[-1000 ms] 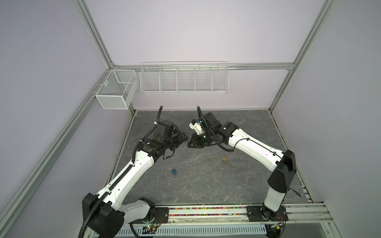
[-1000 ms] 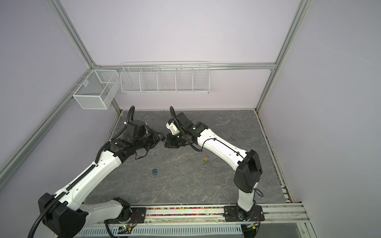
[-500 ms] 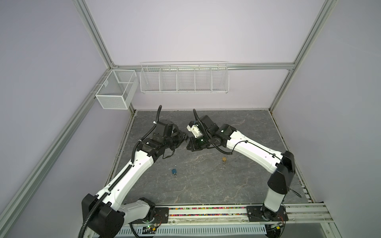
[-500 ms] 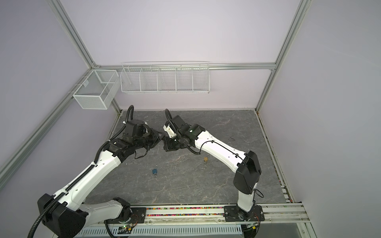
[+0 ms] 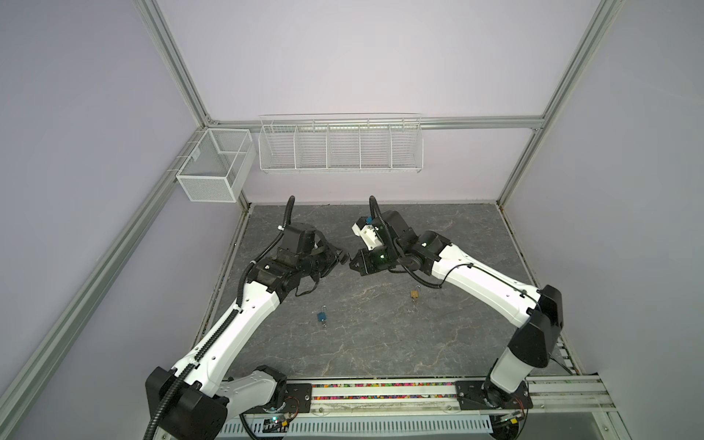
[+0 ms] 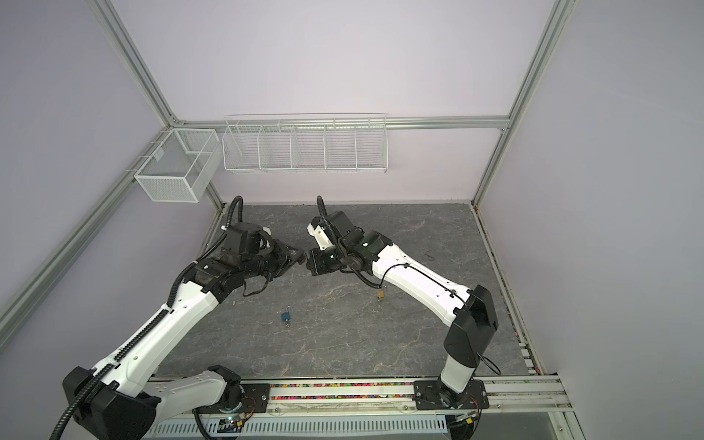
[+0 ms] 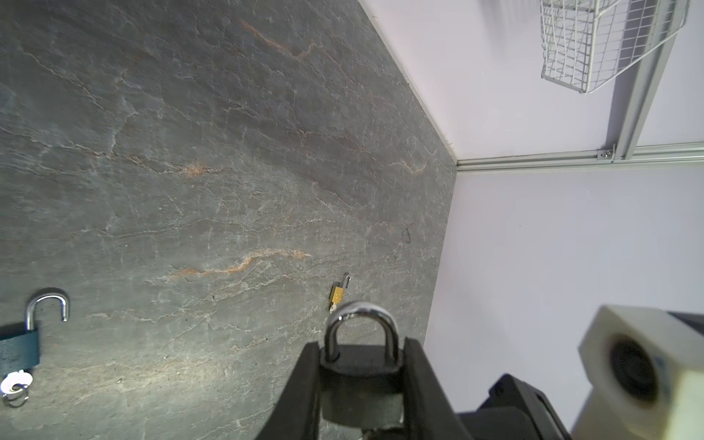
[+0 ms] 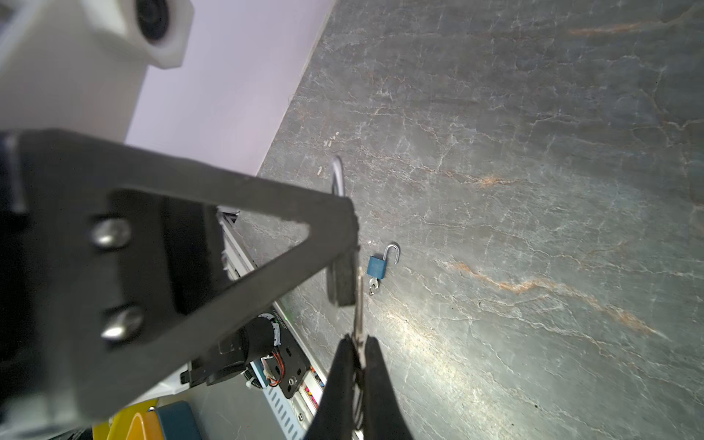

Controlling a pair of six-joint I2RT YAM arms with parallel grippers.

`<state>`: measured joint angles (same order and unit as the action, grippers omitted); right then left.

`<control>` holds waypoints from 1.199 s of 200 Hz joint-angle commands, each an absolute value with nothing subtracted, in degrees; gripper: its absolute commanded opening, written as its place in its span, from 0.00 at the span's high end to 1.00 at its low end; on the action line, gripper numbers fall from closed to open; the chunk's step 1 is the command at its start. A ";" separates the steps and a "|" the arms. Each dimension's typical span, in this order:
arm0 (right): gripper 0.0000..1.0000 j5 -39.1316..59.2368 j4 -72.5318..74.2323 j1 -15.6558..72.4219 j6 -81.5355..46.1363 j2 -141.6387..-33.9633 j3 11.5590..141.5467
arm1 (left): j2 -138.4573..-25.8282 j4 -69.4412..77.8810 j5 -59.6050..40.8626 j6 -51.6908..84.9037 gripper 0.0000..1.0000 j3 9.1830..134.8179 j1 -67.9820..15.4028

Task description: Unlock with the key

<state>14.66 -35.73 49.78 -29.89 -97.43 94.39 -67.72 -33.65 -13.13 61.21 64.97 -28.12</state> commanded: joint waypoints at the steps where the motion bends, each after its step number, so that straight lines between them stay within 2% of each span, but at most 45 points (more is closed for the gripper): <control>1: 0.93 15.42 -36.97 49.11 -28.78 -96.66 94.64 | -67.79 -33.57 -11.91 60.24 1.00 67.24 -27.86; 71: 0.93 19.14 -35.97 49.84 -30.67 -99.14 94.31 | -67.05 -34.16 -9.40 61.35 1.00 67.77 -27.42; 240: 0.93 17.71 -37.95 50.41 -30.28 -102.40 99.14 | -67.18 -33.69 -8.39 61.51 1.00 67.50 -27.33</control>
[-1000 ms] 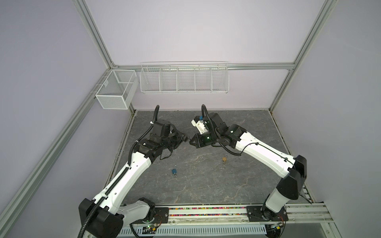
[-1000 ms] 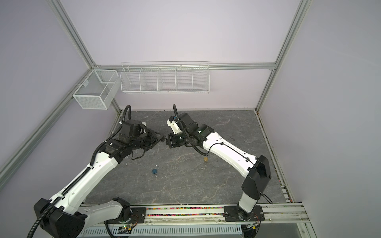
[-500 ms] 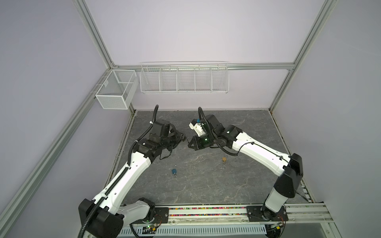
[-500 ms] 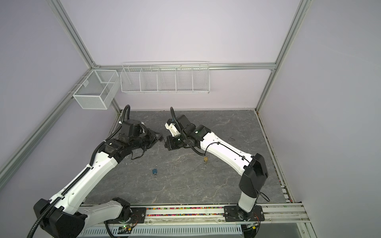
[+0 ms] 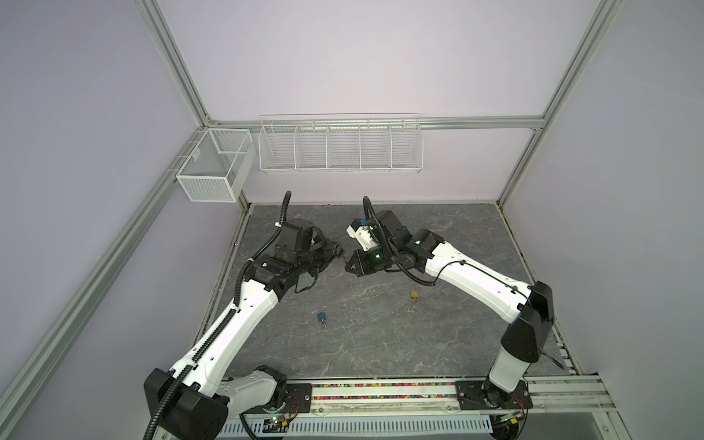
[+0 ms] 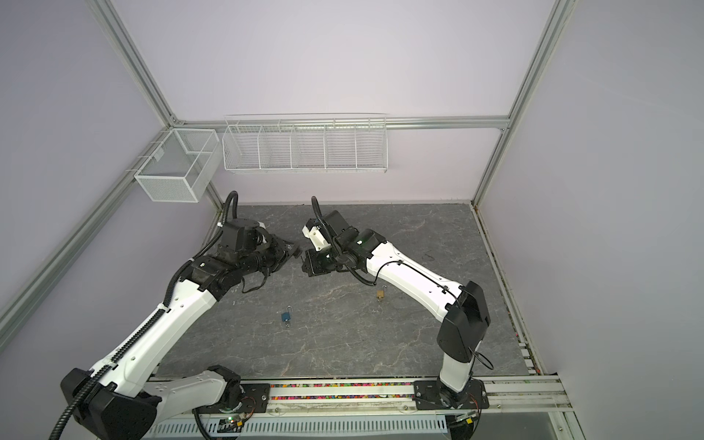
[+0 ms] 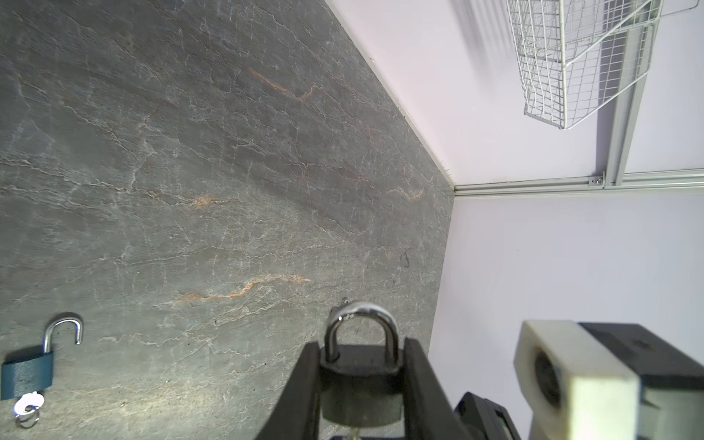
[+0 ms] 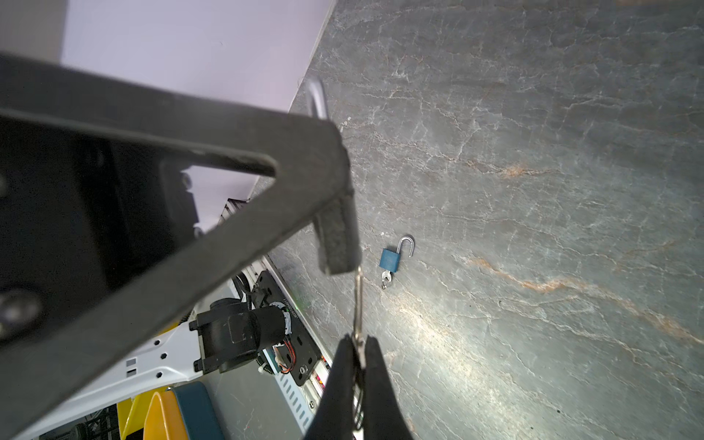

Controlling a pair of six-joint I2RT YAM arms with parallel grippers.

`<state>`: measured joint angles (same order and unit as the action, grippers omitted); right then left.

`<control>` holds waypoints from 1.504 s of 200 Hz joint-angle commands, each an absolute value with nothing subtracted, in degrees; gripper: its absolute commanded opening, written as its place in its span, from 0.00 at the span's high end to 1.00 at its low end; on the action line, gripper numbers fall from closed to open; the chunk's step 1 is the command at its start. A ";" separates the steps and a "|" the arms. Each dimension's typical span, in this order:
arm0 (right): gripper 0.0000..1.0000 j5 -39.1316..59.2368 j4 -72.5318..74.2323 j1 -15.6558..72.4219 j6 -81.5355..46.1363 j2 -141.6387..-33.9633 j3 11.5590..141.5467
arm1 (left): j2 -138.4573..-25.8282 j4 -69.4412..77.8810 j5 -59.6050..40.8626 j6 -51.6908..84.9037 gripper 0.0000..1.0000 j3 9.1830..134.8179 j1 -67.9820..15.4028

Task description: Unlock with the key

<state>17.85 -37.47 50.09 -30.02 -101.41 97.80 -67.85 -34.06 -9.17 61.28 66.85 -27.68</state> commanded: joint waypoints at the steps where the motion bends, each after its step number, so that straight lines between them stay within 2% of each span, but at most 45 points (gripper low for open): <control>1: 0.93 17.65 -38.00 50.38 -30.26 -102.40 99.18 | -67.16 -33.67 -8.37 61.52 1.00 67.45 -27.33; 217: 0.93 16.84 -39.14 49.92 -31.11 -103.51 102.75 | -66.61 -34.94 -8.72 60.92 1.00 66.80 -28.72; 301: 0.93 12.49 -42.31 50.14 -30.04 -104.50 106.32 | -67.41 -37.76 -6.83 59.15 1.00 67.59 -30.30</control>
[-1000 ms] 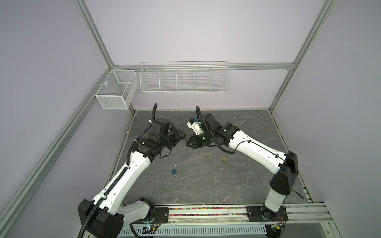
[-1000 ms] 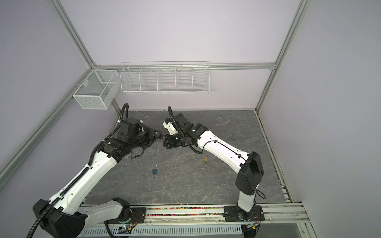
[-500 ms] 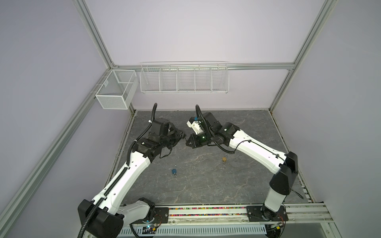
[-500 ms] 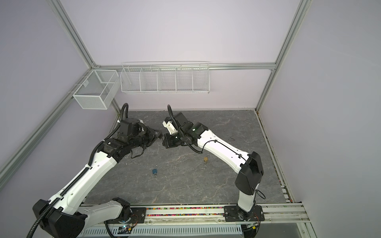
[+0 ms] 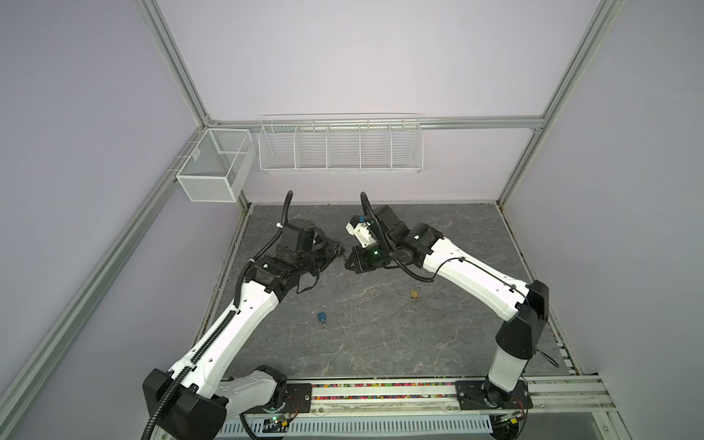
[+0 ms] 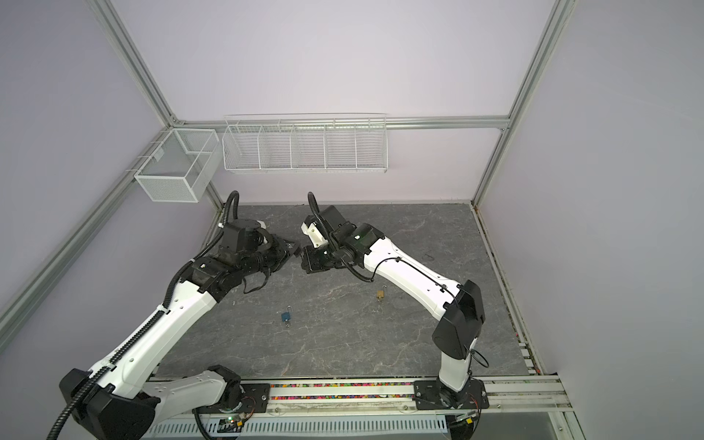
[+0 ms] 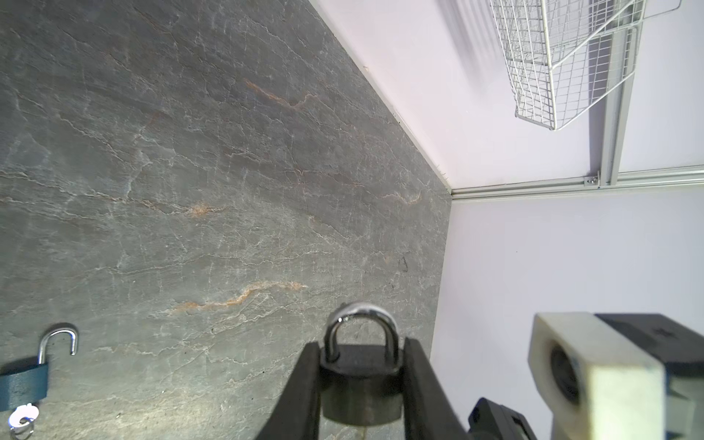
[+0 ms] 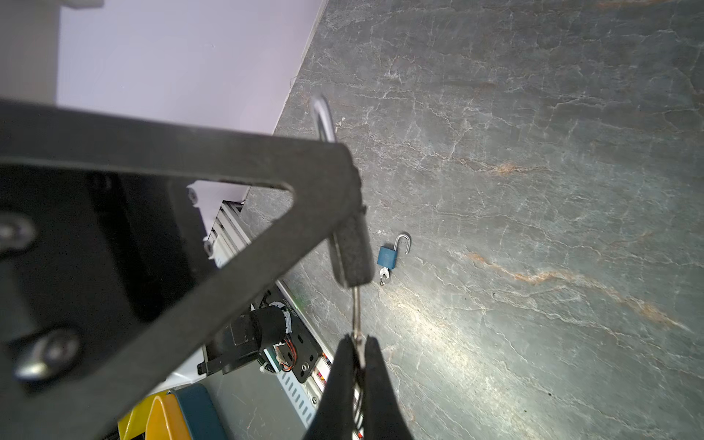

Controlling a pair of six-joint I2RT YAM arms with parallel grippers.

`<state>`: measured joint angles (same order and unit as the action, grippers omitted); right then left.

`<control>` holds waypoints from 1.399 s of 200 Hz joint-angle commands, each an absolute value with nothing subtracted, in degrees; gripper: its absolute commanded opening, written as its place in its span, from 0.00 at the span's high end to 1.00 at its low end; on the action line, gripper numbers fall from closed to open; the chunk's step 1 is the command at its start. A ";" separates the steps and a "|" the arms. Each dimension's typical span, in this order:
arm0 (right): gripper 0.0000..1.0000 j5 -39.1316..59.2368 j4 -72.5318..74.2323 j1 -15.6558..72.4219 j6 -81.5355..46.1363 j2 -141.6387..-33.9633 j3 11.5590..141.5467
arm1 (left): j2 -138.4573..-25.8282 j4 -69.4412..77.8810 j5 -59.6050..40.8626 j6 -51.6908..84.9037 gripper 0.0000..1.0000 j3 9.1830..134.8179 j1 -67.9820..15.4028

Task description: Unlock with the key

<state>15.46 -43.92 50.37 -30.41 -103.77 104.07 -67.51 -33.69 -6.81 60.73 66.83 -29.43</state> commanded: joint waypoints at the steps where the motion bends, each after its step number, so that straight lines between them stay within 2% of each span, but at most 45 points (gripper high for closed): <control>1: 0.93 12.57 -42.25 50.16 -30.05 -104.55 106.34 | -67.41 -37.73 -6.84 59.15 1.00 67.59 -30.31; 28: 0.93 13.28 -42.02 50.89 -29.16 -105.42 107.61 | -67.93 -37.96 -6.71 58.78 1.00 67.92 -30.76; 85: 0.93 7.21 -45.47 52.47 -25.06 -106.58 110.81 | -68.43 -36.54 -10.82 60.91 1.00 67.88 -32.61; 104: 0.93 7.18 -42.37 52.30 -23.61 -104.57 108.91 | -68.61 -36.96 -11.49 60.11 1.00 67.11 -32.61; 146: 0.93 6.52 -42.69 51.88 -22.02 -104.11 108.81 | -68.87 -39.85 -9.05 57.59 1.00 66.98 -32.82; 160: 0.93 9.08 -39.72 51.57 -23.60 -103.42 107.24 | -68.86 -40.05 -8.61 57.38 1.00 67.06 -33.17; 194: 0.93 25.01 -23.55 47.28 -34.68 -100.54 99.00 | -67.92 -38.73 -12.13 55.44 1.00 67.15 -33.49; 205: 0.93 24.39 -24.42 47.17 -34.23 -100.46 99.32 | -68.20 -41.05 -11.69 54.28 1.00 67.99 -33.49; 227: 0.93 15.07 -35.63 48.72 -28.07 -102.24 104.18 | -68.00 -41.66 -11.35 54.17 1.00 68.03 -33.22; 235: 0.93 14.85 -35.76 49.04 -27.85 -102.33 103.85 | -67.89 -40.98 -11.82 54.60 1.00 67.98 -33.28; 264: 0.93 29.60 -13.78 46.62 -40.45 -98.95 93.03 | -67.07 -37.19 -13.67 54.94 1.00 66.36 -33.57; 280: 0.93 33.74 -4.32 45.58 -45.85 -96.69 89.39 | -65.83 -37.66 -13.32 53.62 1.00 65.61 -32.85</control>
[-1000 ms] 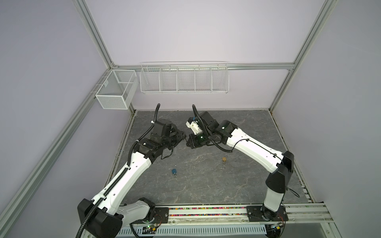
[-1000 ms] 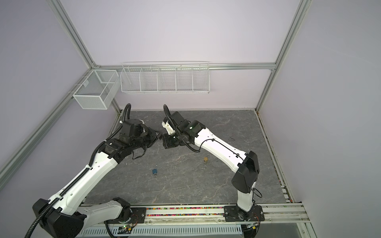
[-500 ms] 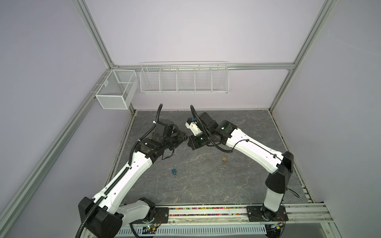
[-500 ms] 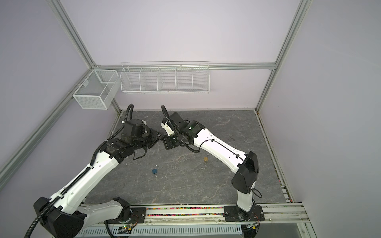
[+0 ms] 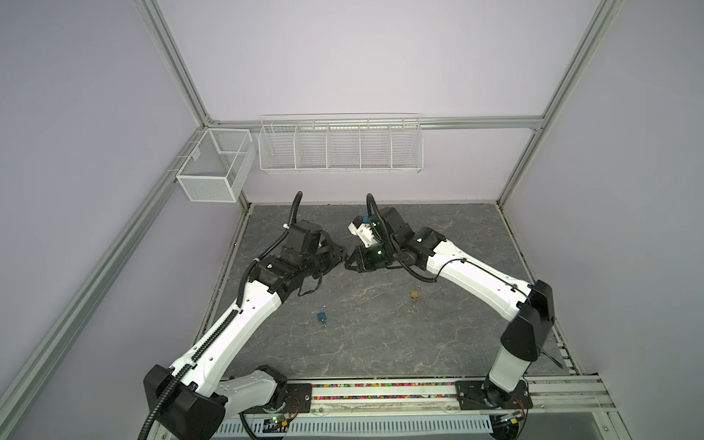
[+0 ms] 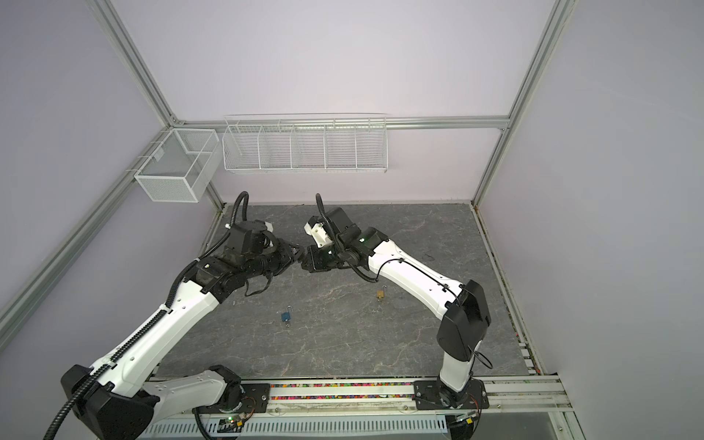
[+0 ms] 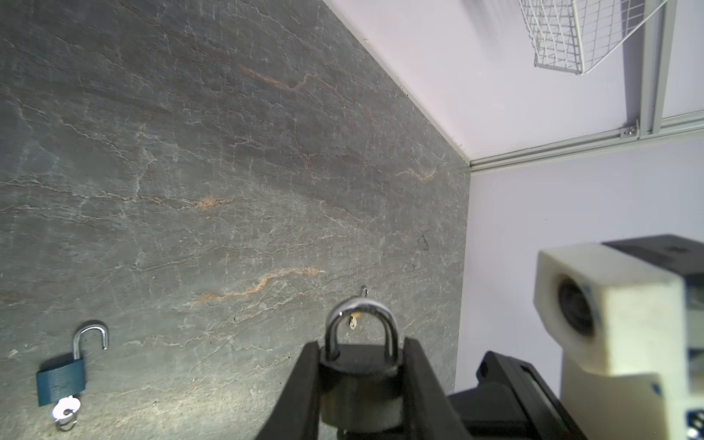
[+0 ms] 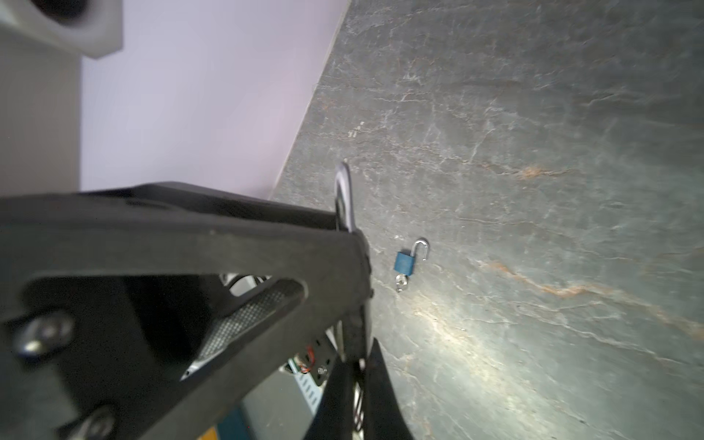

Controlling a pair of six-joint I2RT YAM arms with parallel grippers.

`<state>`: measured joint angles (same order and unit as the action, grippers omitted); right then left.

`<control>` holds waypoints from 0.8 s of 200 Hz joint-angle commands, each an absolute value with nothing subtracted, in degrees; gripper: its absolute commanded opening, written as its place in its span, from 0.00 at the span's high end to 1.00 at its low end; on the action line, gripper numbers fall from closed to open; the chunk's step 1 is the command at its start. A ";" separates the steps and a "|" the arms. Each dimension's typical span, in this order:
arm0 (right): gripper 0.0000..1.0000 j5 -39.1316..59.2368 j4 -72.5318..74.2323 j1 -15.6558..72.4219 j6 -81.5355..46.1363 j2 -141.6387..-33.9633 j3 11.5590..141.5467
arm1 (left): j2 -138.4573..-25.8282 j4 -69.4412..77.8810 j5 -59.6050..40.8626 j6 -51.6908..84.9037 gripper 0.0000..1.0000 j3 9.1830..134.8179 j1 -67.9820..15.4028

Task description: Unlock with the key

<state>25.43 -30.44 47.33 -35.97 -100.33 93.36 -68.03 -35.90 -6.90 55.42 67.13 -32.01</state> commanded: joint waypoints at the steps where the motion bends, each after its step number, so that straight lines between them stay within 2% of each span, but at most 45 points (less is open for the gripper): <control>1: 0.93 33.83 -3.74 45.55 -46.26 -96.51 89.12 | -65.70 -37.46 -13.43 53.57 1.00 65.41 -32.82; 29: 0.93 35.72 0.67 44.84 -49.68 -94.25 86.80 | -62.56 -30.18 -18.20 54.24 1.00 60.69 -30.63; 56: 0.93 37.10 8.86 43.98 -56.10 -93.11 81.16 | -61.15 -29.52 -20.82 52.26 1.00 60.06 -27.42; 78: 0.93 37.38 8.21 44.25 -55.81 -92.71 81.13 | -62.30 -30.48 -21.65 50.24 1.00 62.21 -27.07; 115: 0.93 28.99 -11.98 45.47 -41.44 -91.66 87.31 | -61.72 -31.92 -16.36 48.68 1.00 65.09 -26.98; 134: 0.83 21.23 -24.09 46.14 -34.10 -91.53 90.60 | -60.97 -30.51 -11.41 46.26 1.00 65.99 -27.06; 144: 0.69 17.99 -26.73 46.15 -32.62 -90.37 90.05 | -59.91 -29.68 -8.88 44.33 1.00 65.23 -27.25; 160: 0.54 14.24 -30.70 46.23 -29.88 -88.53 89.92 | -58.01 -25.95 -5.87 41.05 1.00 61.75 -27.94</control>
